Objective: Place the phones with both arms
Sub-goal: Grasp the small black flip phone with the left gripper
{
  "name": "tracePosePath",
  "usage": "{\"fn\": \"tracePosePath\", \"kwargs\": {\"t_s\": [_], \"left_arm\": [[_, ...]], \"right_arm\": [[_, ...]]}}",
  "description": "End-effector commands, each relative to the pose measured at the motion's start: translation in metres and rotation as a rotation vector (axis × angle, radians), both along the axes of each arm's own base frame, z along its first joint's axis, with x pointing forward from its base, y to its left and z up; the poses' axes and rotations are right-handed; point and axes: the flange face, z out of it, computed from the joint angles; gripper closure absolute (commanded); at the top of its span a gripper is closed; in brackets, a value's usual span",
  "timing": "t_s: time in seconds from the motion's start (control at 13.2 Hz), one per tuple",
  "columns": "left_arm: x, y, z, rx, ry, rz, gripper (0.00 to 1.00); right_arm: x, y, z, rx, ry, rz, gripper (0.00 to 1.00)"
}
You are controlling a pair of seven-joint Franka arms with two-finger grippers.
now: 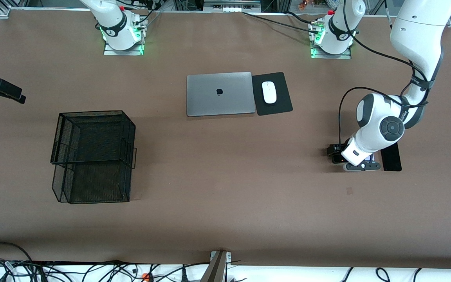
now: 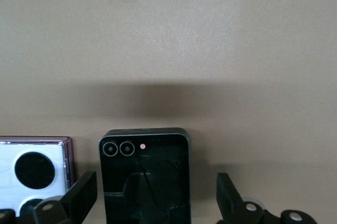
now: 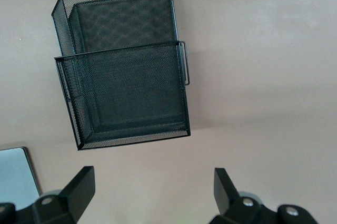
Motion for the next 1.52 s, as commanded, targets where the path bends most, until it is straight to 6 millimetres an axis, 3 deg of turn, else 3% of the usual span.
{"fn": "tracePosePath", "kwargs": {"t_s": [0.0,0.3,0.61,0.68,0.84,0.91,1.14,1.44], "left_arm": [[0.0,0.004,-0.008,0.009,-0.012,0.01,0.0],[-0.003,0.004,-0.024,0.006,0.005,0.013,0.0],[-0.004,0.005,-0.027,0.006,0.01,0.014,0.0],[-0.004,0.005,-0.027,0.006,0.01,0.014,0.12],[-0.004,0.005,-0.026,0.006,0.01,0.01,0.52],[-0.002,0.005,-0.024,0.006,0.007,0.008,0.59],[0.008,0.001,0.002,0.009,-0.01,-0.003,0.59],[0.042,-0.01,0.076,0.028,0.064,-0.04,0.58]], "right_arm": [[0.001,0.0,0.004,-0.004,-0.01,0.01,0.0],[0.0,0.0,0.005,-0.006,-0.008,0.012,0.0],[0.0,0.0,0.005,-0.005,-0.005,0.012,0.0],[0.0,0.001,0.005,-0.005,-0.004,0.013,0.0],[0.0,0.001,0.003,-0.005,-0.001,0.015,0.0],[0.0,0.001,0.003,-0.005,-0.001,0.015,0.0],[0.0,0.002,0.003,-0.005,0.001,0.016,0.0],[0.0,0.001,0.003,-0.005,-0.004,0.015,0.0]]}}
